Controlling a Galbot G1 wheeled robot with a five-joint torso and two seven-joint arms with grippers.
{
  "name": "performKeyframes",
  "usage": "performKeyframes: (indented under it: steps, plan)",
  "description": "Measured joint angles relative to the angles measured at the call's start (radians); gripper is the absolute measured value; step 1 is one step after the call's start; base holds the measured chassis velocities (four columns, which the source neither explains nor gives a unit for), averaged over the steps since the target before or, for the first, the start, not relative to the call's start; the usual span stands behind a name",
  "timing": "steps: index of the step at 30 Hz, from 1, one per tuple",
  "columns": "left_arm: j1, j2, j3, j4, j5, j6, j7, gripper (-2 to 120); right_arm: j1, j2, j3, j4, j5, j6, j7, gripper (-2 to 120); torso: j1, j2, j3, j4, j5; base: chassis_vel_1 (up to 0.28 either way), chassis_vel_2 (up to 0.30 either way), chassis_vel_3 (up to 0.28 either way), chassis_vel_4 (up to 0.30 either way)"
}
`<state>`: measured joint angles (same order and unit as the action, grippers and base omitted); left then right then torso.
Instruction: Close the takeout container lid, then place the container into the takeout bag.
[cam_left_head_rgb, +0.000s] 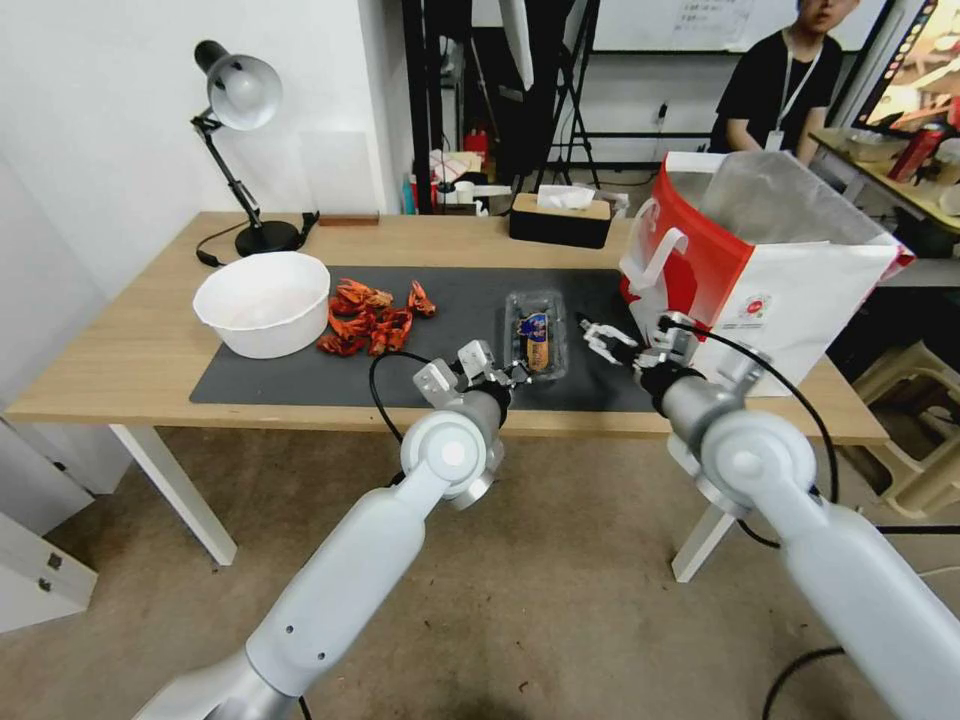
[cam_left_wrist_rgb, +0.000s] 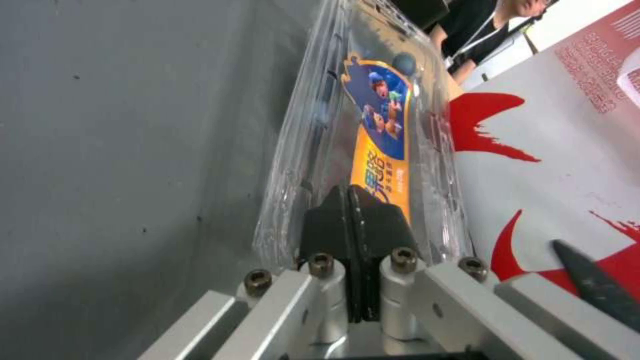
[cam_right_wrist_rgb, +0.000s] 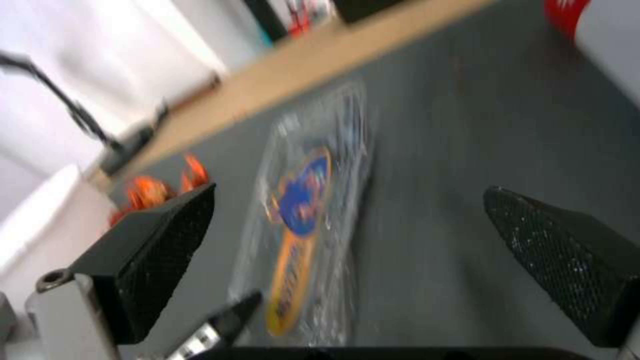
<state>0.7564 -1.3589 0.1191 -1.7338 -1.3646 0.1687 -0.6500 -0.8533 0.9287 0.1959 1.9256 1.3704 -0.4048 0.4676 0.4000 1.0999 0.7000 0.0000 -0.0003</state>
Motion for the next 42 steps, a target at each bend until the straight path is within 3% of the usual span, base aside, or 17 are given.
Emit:
performKeyframes:
  steps: [1, 3, 13, 19, 31, 42]
  plan:
    - [0.0, 0.0, 0.0, 0.0, 0.0, 0.0, 0.0, 0, 0.0, 0.0, 0.0, 0.0, 0.0, 0.0, 0.0, 100, 0.0, 0.0, 0.0, 0.0, 0.0, 0.0, 0.0, 0.0, 0.0]
    - [0.004, -0.002, -0.001, 0.0, 0.002, -0.001, 0.001, 0, 0.048, 0.001, -0.005, -0.038, 0.069, -0.1, 0.02, 100, 0.0, 0.0, 0.0, -0.0001, 0.0001, 0.0, 0.0, 0.0, 0.0]
    - [0.0, -0.004, -0.001, 0.003, 0.006, -0.005, -0.002, 0, 0.138, 0.008, -0.027, -0.127, 0.172, -0.204, 0.008, 100, 0.0, 0.0, 0.0, -0.0001, 0.0004, 0.0, 0.0, 0.0, 0.0]
    - [-0.002, -0.001, 0.0, 0.008, 0.008, -0.011, -0.001, 0, 0.217, 0.035, -0.055, -0.2, 0.241, -0.315, 0.015, 100, 0.0, 0.0, 0.0, 0.0, 0.0002, 0.0, 0.0, 0.0, 0.0]
    - [-0.009, 0.005, 0.003, 0.006, 0.007, -0.013, -0.005, 0, 0.306, 0.086, -0.144, -0.298, 0.286, -0.334, 0.059, 100, 0.0, 0.0, 0.0, -0.0001, 0.0002, 0.0, 0.0, 0.0, 0.0]
    - [-0.009, 0.006, 0.004, 0.0, 0.006, -0.016, -0.005, 0, 0.333, 0.104, -0.177, -0.335, 0.329, -0.332, 0.098, 70, 0.0, 0.0, 0.0, -0.0001, 0.0001, 0.0, 0.0, 0.0, 0.0]
